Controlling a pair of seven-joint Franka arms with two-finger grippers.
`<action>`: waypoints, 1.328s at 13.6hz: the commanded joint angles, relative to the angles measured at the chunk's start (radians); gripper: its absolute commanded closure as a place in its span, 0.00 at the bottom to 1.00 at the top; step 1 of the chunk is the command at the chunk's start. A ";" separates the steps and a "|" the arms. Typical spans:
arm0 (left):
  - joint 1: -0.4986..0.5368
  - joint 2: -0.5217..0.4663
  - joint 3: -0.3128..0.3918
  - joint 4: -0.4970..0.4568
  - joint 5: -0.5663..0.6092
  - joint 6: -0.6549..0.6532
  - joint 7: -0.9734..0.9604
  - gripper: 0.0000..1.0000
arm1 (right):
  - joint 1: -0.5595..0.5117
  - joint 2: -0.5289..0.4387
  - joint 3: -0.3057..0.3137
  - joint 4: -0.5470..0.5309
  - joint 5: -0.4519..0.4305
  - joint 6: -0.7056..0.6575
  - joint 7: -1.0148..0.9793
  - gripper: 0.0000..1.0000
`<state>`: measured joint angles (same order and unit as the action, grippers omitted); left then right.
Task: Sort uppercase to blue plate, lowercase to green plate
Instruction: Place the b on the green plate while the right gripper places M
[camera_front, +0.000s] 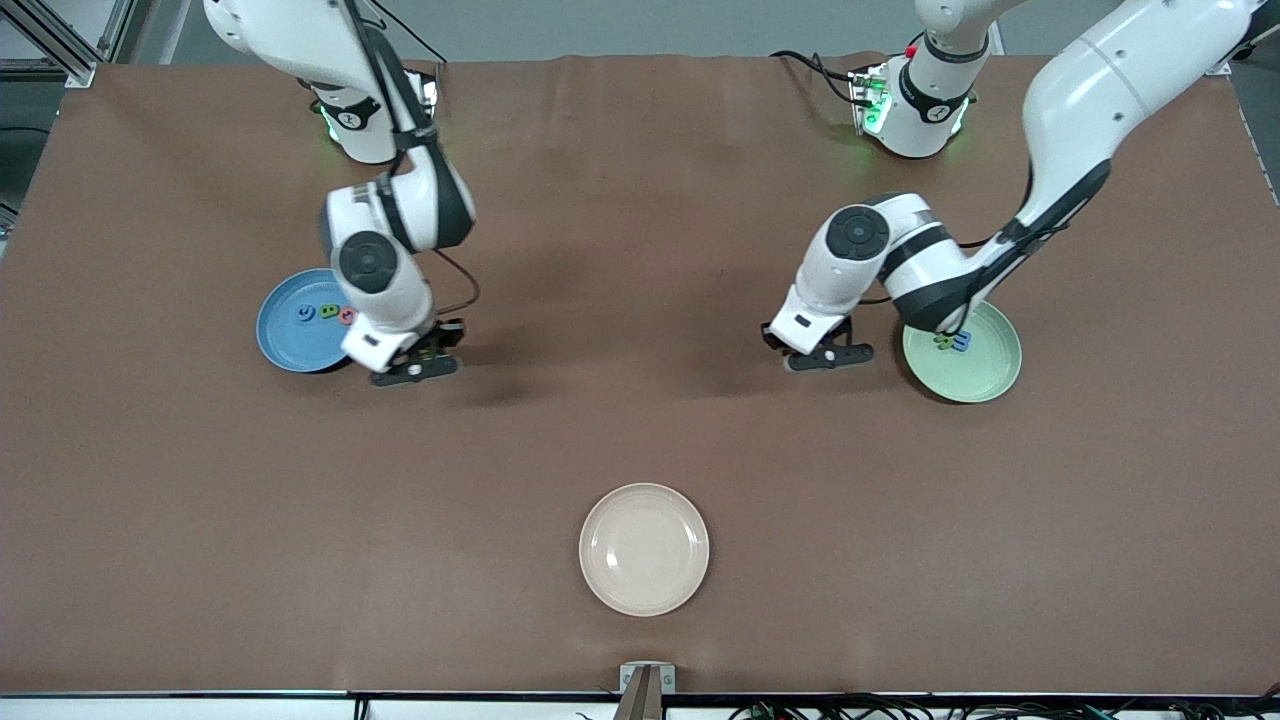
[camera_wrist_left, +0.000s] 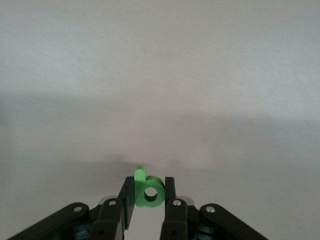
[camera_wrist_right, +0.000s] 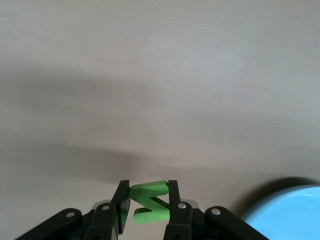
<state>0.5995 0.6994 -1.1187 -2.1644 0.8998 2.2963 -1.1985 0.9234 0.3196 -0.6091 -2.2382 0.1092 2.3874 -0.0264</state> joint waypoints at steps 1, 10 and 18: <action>0.165 -0.031 -0.099 -0.049 0.010 -0.052 0.127 0.94 | 0.005 -0.097 -0.134 -0.104 -0.016 0.003 -0.215 1.00; 0.588 -0.029 -0.168 -0.129 0.011 -0.115 0.678 0.94 | 0.002 -0.146 -0.395 -0.276 -0.016 0.007 -0.371 0.98; 0.608 -0.018 -0.066 -0.095 0.062 -0.116 0.895 0.94 | 0.005 -0.168 -0.459 -0.287 -0.009 -0.080 -0.371 0.00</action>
<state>1.2091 0.6959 -1.1873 -2.2697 0.9430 2.1842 -0.3390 0.9200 0.2087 -1.0402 -2.5237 0.1096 2.3335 -0.3963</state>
